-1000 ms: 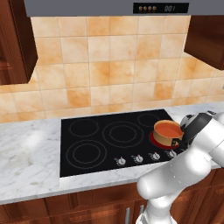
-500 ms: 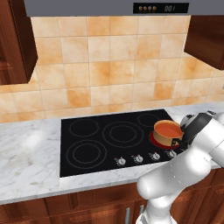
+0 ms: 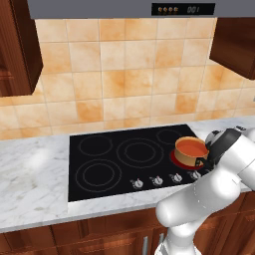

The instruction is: Wait until the marinara sauce is simmered to a deep red color and then turn off the stove.

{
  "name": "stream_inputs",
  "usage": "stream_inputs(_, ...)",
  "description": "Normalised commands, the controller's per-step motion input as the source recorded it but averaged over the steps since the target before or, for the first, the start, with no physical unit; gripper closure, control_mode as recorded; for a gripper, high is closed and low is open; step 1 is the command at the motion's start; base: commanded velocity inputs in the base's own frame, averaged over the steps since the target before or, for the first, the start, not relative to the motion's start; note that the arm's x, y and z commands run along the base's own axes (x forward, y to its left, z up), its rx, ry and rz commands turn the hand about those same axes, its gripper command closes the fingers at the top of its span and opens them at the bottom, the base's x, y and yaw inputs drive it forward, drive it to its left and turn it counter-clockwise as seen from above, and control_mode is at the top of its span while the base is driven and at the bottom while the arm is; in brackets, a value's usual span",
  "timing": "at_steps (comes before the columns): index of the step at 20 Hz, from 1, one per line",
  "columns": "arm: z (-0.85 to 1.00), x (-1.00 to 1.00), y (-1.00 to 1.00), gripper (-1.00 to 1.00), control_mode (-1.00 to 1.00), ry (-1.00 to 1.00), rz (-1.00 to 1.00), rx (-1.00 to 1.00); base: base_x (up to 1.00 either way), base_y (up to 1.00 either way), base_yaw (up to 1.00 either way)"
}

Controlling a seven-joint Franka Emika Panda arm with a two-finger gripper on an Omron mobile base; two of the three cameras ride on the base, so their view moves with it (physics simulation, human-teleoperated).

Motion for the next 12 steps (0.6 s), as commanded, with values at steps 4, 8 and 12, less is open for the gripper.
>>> stream_inputs(4,0.00,0.00,0.00,1.00,-1.00,0.00,0.00,0.00,0.00,0.00,0.00)
stream_inputs(8,0.00,0.00,0.00,1.00,-1.00,0.00,0.00,0.00,0.00,0.00,0.00)
stream_inputs(12,0.00,0.00,0.00,1.00,-1.00,0.00,0.00,0.00,0.00,0.00,0.00)
